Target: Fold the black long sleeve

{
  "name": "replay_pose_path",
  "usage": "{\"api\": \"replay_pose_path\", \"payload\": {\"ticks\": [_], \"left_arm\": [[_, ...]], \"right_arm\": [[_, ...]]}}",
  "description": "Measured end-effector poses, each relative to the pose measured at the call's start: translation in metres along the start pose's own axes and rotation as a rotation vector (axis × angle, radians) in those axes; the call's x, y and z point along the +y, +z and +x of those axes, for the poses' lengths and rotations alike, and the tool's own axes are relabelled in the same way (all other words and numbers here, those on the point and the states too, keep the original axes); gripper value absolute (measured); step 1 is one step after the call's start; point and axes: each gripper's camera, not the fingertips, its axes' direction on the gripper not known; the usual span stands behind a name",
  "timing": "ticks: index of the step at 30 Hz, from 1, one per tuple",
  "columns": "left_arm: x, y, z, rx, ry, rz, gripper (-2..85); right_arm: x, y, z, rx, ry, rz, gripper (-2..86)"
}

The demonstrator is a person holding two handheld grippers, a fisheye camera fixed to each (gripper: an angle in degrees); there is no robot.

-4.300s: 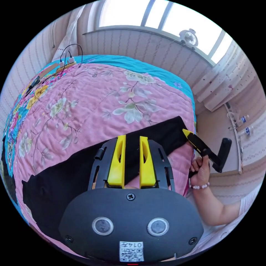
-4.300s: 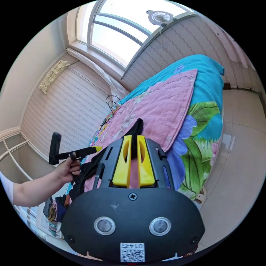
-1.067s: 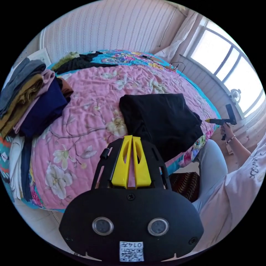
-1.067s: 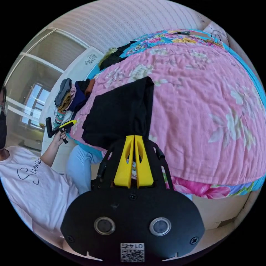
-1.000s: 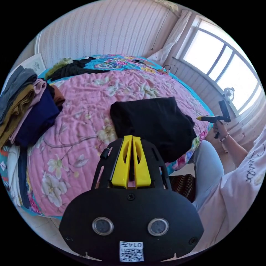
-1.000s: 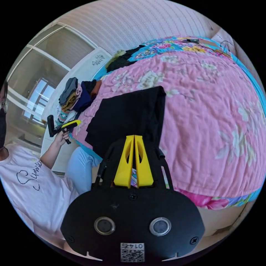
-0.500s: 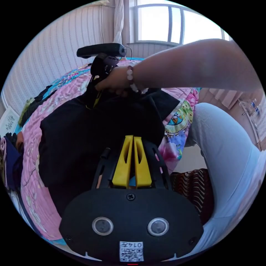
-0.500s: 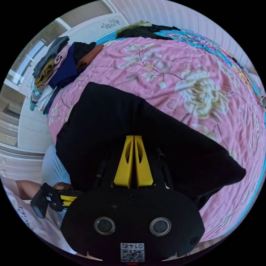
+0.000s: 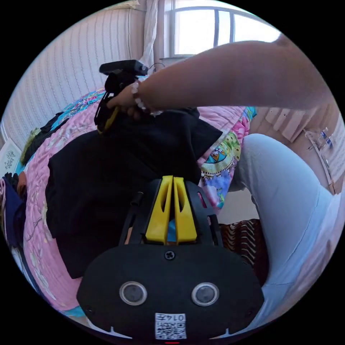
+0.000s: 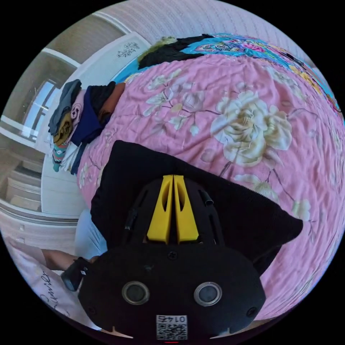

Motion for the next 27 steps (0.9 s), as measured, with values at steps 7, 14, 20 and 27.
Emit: {"api": "replay_pose_path", "payload": {"ticks": [7, 14, 20, 27], "left_arm": [[-0.012, -0.027, 0.033, 0.065, 0.047, 0.191, 4.4], [-0.06, 0.012, 0.066, 0.111, 0.119, 0.157, 13.3], [-0.097, 0.059, 0.084, 0.141, 0.166, 0.021, 17.3], [-0.133, 0.076, 0.097, -0.061, 0.159, -0.164, 7.2]], "right_arm": [[0.179, -0.12, 0.028, 0.162, 0.143, 0.106, 2.7], [0.279, -0.147, 0.077, 0.045, 0.457, 0.119, 11.4], [0.293, -0.17, 0.087, -0.194, 0.434, 0.205, 1.6], [0.285, -0.22, 0.077, -0.398, 0.324, 0.314, 1.1]]}}
